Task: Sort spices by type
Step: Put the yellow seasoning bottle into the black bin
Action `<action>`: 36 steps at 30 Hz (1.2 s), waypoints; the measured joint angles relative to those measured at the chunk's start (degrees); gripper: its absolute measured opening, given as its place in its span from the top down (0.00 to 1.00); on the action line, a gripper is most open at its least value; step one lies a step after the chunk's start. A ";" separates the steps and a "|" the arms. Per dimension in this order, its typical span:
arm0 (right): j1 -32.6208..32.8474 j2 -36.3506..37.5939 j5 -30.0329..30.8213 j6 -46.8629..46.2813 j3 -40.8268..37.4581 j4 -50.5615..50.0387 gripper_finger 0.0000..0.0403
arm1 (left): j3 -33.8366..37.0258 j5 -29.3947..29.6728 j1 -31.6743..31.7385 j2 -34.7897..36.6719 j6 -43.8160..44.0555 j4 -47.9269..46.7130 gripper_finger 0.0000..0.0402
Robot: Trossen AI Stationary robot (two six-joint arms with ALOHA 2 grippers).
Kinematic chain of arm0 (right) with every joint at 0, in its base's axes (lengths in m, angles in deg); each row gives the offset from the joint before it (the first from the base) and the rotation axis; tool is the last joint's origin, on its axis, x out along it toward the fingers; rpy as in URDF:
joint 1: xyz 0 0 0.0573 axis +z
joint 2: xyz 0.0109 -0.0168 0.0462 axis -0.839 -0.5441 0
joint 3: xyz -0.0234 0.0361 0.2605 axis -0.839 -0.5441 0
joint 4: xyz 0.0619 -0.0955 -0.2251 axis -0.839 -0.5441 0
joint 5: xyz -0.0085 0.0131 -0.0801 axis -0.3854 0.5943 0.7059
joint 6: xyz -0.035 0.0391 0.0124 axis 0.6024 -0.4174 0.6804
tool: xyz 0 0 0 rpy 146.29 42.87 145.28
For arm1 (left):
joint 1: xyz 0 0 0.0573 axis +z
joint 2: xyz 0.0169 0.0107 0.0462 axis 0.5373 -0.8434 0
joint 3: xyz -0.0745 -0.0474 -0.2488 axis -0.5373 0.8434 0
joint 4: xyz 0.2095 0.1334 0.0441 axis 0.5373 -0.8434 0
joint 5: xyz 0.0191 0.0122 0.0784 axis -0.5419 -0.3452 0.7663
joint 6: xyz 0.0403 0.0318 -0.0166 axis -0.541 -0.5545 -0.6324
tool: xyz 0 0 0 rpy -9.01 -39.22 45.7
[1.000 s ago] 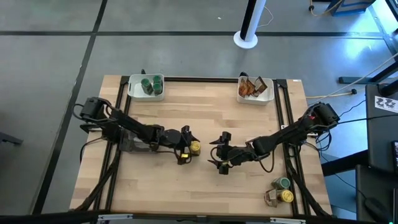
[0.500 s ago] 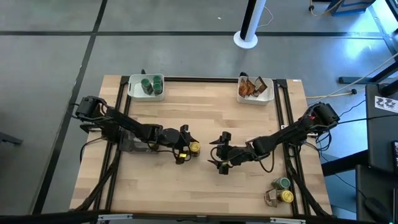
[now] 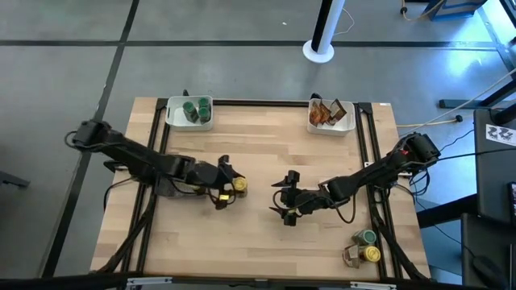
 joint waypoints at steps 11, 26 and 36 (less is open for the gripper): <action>0.00 0.00 0.02 0.00 0.00 0.06 0.08 | -0.02 14.05 -3.07 21.73 5.90 -20.69 0.45; -0.01 0.00 0.04 0.02 0.00 0.30 0.08 | -6.25 16.86 -3.07 37.05 21.61 -54.07 0.45; -0.01 0.00 1.94 0.07 0.00 0.64 0.08 | -6.25 13.15 -3.18 40.79 22.50 -58.64 0.46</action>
